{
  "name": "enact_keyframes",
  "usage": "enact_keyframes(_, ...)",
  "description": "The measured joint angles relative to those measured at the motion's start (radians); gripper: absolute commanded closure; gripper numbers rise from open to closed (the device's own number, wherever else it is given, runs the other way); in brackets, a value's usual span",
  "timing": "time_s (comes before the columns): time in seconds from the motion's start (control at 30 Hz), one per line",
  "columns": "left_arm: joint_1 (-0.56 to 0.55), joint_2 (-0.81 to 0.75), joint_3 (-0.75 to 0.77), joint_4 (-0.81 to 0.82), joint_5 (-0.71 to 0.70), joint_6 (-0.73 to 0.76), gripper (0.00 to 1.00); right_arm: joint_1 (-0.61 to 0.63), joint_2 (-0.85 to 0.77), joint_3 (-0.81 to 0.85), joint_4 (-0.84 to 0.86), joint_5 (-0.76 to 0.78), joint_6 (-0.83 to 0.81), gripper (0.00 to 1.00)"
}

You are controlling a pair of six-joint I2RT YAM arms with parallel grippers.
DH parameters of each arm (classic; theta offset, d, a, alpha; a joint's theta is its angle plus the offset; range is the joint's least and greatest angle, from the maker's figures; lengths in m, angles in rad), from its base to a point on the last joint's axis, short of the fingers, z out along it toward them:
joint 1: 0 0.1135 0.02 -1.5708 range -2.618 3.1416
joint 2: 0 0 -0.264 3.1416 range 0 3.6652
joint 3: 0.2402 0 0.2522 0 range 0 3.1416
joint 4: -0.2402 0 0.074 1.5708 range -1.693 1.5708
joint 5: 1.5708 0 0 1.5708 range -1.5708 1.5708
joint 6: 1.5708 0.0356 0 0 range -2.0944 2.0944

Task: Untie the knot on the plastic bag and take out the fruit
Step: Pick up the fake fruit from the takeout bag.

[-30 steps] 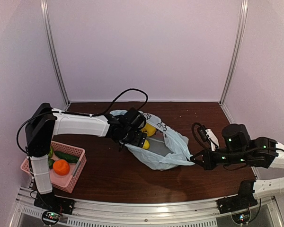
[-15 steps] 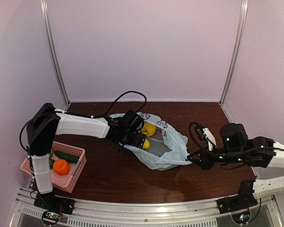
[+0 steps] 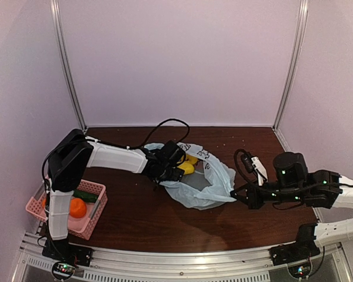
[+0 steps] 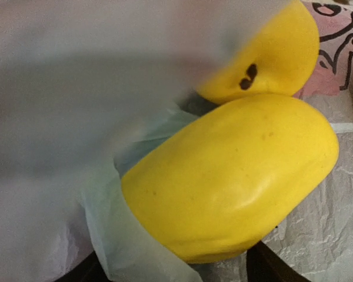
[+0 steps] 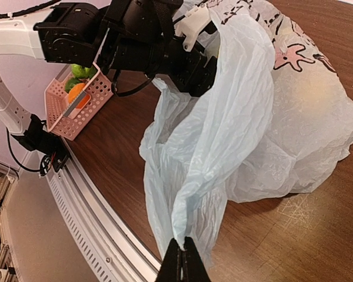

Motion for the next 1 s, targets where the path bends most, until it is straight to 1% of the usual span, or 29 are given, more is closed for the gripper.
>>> enact_keyframes(0.13,0.000,0.000,-0.001,-0.014,-0.016,-0.002,0.33,0.000,-0.003,0.000,0.005,0.020,0.003,1.00)
enact_keyframes(0.27,0.000,-0.035,-0.034,-0.005,-0.018,-0.002,0.39,0.001,-0.018,0.000,0.008,0.057,0.013,1.00)
enact_keyframes(0.33,0.002,-0.088,-0.074,0.003,-0.018,-0.001,0.42,0.002,-0.029,0.000,0.008,0.090,0.026,1.00)
enact_keyframes(0.53,0.003,-0.315,-0.207,0.065,-0.003,-0.001,0.44,0.002,-0.071,-0.001,0.016,0.159,0.059,1.00)
enact_keyframes(0.6,0.004,-0.386,-0.266,0.095,0.012,-0.005,0.44,0.002,-0.076,-0.006,0.034,0.159,0.061,1.00)
enact_keyframes(0.73,0.005,-0.474,-0.383,0.137,0.053,-0.026,0.44,0.002,-0.046,-0.033,0.066,0.123,0.057,1.00)
enact_keyframes(0.87,0.004,-0.486,-0.470,0.144,0.115,-0.047,0.44,0.010,0.033,-0.042,0.065,0.069,0.039,1.00)
enact_keyframes(1.0,-0.004,-0.491,-0.479,0.146,0.158,-0.054,0.42,0.021,0.062,-0.043,0.056,0.037,0.016,1.00)
